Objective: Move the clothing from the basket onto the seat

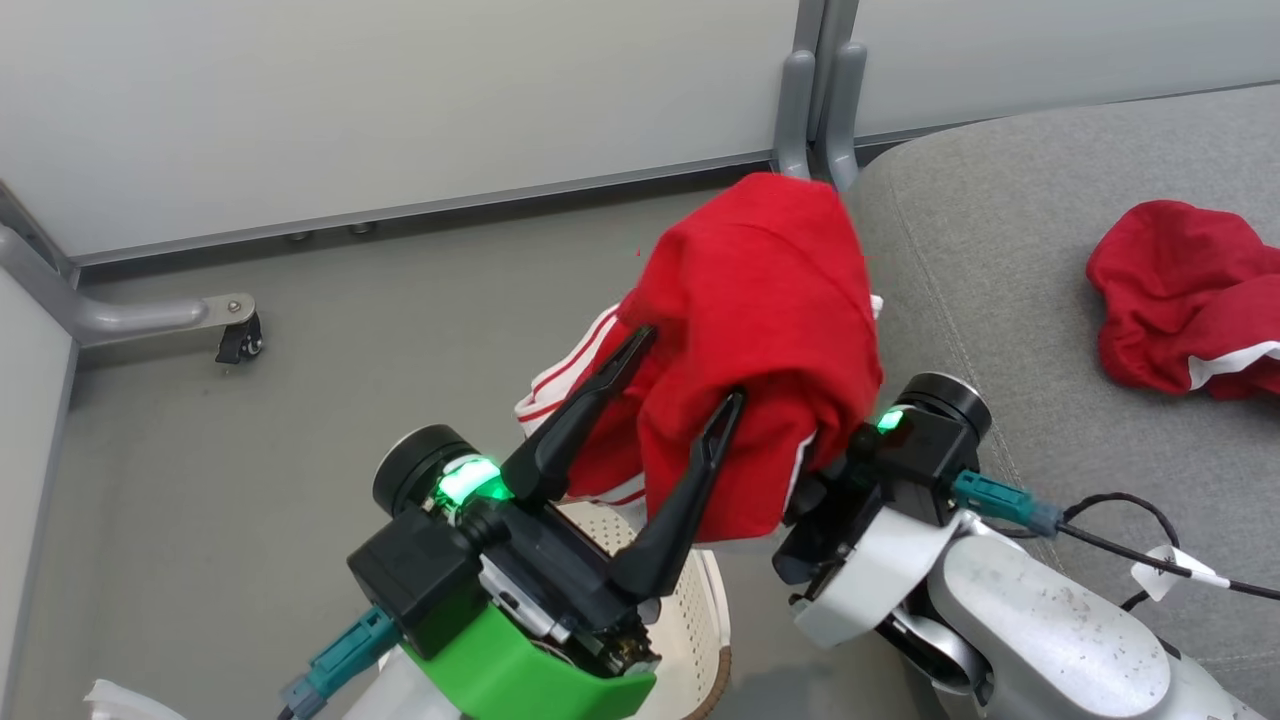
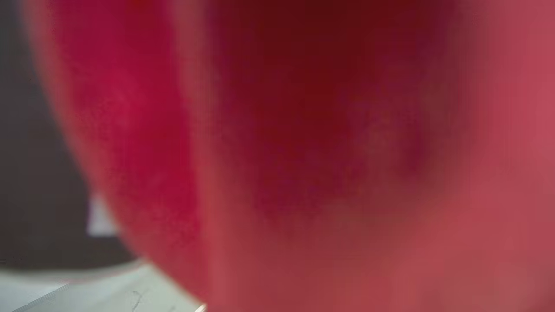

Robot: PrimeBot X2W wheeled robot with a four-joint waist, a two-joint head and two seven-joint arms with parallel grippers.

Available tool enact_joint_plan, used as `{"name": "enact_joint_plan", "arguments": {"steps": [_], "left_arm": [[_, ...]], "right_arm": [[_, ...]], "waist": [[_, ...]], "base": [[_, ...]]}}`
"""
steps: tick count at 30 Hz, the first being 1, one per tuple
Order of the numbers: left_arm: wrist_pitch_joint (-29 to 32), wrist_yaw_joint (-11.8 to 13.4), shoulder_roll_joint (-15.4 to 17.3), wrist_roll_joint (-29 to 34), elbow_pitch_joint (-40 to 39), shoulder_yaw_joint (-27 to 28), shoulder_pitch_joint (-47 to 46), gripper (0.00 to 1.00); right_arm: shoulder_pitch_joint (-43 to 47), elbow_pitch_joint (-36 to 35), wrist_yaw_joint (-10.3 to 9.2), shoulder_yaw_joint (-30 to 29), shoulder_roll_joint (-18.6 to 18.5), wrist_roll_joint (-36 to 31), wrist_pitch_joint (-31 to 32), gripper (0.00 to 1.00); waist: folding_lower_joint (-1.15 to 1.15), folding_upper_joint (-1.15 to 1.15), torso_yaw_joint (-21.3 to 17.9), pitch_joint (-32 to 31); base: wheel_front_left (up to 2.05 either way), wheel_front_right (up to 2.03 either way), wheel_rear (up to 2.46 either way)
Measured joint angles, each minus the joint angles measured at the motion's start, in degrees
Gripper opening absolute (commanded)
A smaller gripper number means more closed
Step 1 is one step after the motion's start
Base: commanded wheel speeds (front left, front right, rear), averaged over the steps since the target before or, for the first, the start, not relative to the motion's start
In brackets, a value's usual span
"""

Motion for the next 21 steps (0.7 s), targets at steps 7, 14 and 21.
{"name": "enact_joint_plan", "arguments": {"steps": [7,14,21], "left_arm": [[-0.01,0.0,0.01,0.0,1.33,0.83,1.08,1.0],[-0.01,0.0,0.05,0.0,2.74,2.81,2.89,1.0],[-0.01,0.0,0.18,-0.1,3.99,5.2,5.67,1.0]], "right_arm": [[3.19,-1.44,0.0,-6.99,1.1,-2.52,0.0,0.0],[6.01,-2.65,0.0,-14.15,1.69,-6.16,0.0,0.0],[9.04,-3.63,0.0,-21.0,1.55,-8.48,0.0,0.0]], "waist": [[0.0,0.0,-0.46,-0.04],[0.0,0.0,-0.61,-0.02],[0.0,0.0,-0.53,-0.07]], "base": [[0.0,0.0,0.0],[0.0,0.0,0.0],[0.0,0.0,0.0]]}}
